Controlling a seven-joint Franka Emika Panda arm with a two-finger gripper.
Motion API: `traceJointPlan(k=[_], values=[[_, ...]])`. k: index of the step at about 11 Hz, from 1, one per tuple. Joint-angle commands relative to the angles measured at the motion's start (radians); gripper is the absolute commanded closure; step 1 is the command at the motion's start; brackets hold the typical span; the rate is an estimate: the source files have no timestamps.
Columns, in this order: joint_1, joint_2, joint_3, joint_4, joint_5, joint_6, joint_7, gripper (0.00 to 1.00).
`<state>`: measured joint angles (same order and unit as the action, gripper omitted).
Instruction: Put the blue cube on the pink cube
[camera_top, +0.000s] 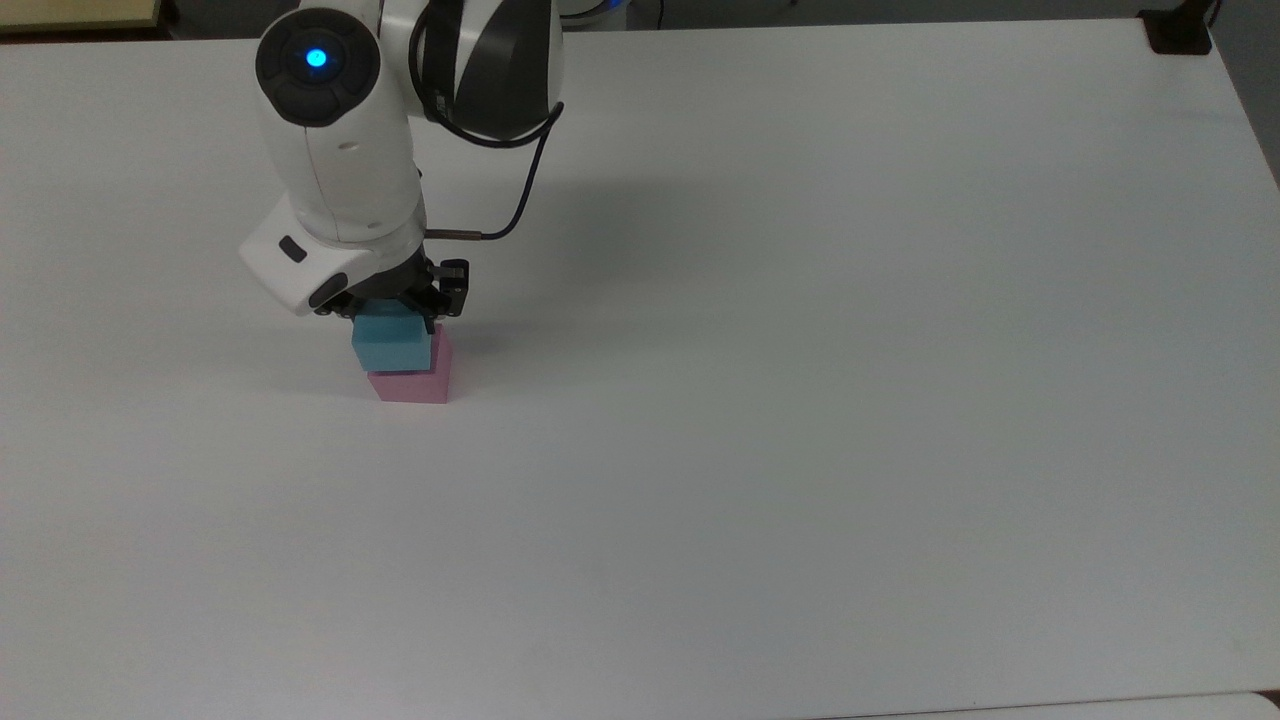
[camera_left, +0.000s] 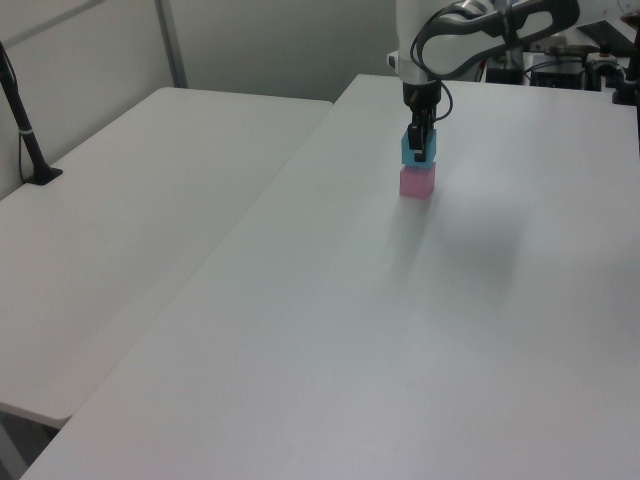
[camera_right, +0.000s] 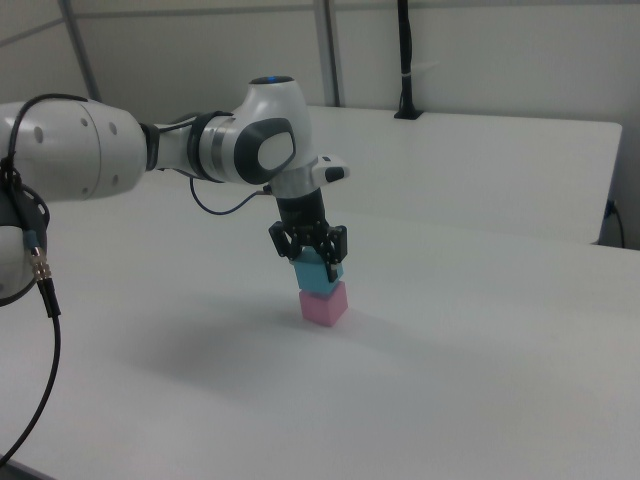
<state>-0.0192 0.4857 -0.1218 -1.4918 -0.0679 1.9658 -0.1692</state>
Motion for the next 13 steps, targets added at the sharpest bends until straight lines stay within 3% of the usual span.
traceJointPlan(k=[1,4,8,10,13], values=[[0.01,0.002,-0.01,-0.015,-0.012,0.053,0.002,0.0],[0.025,-0.076,-0.001,-0.012,-0.003,-0.005,0.084,0.0],[0.136,-0.243,-0.005,-0.016,-0.003,-0.186,0.289,0.0],[0.16,-0.294,-0.004,-0.016,0.0,-0.269,0.295,0.0],[0.157,-0.318,-0.006,-0.018,0.063,-0.305,0.295,0.0]])
